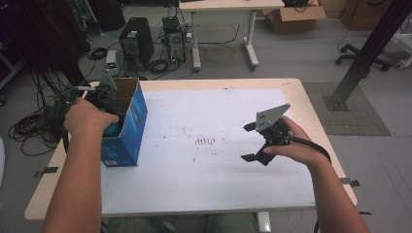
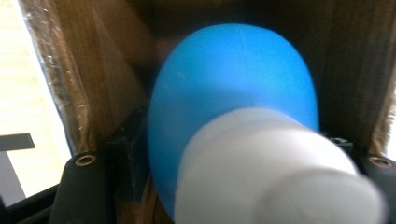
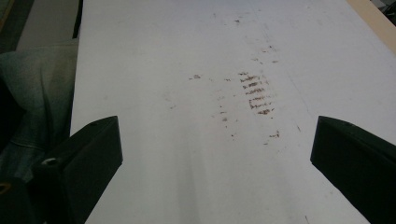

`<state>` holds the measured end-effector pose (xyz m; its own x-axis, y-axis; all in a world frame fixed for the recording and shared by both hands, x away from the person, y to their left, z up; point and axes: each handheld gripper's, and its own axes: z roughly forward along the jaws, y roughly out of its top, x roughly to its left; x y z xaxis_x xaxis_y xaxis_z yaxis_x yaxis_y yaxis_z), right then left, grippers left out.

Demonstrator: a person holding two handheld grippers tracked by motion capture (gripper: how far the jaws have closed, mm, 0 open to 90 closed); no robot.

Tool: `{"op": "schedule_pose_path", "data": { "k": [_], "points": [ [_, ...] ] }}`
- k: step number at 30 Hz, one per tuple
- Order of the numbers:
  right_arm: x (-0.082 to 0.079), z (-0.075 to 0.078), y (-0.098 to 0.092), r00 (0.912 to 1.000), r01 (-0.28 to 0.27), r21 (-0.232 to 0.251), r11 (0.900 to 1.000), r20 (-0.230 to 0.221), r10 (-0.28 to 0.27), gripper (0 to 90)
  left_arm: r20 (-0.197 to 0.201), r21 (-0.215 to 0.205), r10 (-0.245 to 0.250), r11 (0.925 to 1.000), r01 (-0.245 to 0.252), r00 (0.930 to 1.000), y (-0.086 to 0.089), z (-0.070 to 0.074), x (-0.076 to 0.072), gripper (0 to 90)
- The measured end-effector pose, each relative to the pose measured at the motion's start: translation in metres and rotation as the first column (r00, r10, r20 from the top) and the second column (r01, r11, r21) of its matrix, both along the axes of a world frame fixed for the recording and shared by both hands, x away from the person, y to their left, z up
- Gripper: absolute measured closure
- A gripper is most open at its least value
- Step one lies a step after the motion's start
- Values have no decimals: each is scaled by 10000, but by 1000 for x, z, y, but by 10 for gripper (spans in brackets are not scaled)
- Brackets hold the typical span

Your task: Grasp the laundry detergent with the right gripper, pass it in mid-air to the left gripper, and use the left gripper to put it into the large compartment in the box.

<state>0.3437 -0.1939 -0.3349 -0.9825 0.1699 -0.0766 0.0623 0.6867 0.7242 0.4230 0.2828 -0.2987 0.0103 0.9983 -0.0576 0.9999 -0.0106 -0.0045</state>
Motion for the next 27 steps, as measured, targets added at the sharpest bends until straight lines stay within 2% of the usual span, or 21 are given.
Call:
{"op": "schedule_pose_path", "data": {
  "k": [4, 9, 10, 21, 25, 27],
  "points": [
    [0, 0, 1, 10000, -37, 47, 10000, 49, 37, 23, -61, 60, 34, 10000, -34, 10000, -2, 6, -1, 295],
    [-1, 1, 1, 10000, -51, 95, 9999, 52, 50, 23, 96, 137, 85, 9999, -86, 9999, -3, 14, -2, 284],
    [-1, 1, 2, 10000, -44, 108, 9999, 75, 43, 23, 143, 163, 144, 9998, -146, 9998, -3, 18, -4, 253],
    [-4, 7, 2, 9997, -133, 166, 9998, 194, 130, 23, 377, 226, 113, 9997, -122, 9992, -4, 36, -10, 187],
    [-5, 8, 2, 9997, -138, 165, 9998, 221, 134, 23, 400, 421, 61, 9991, -77, 9992, -7, 41, -13, 151],
    [-6, 9, 3, 9995, -176, 161, 9997, 262, 171, 23, 280, 592, -146, 9982, 129, 9995, -11, 45, -14, 75]
  ]
}}
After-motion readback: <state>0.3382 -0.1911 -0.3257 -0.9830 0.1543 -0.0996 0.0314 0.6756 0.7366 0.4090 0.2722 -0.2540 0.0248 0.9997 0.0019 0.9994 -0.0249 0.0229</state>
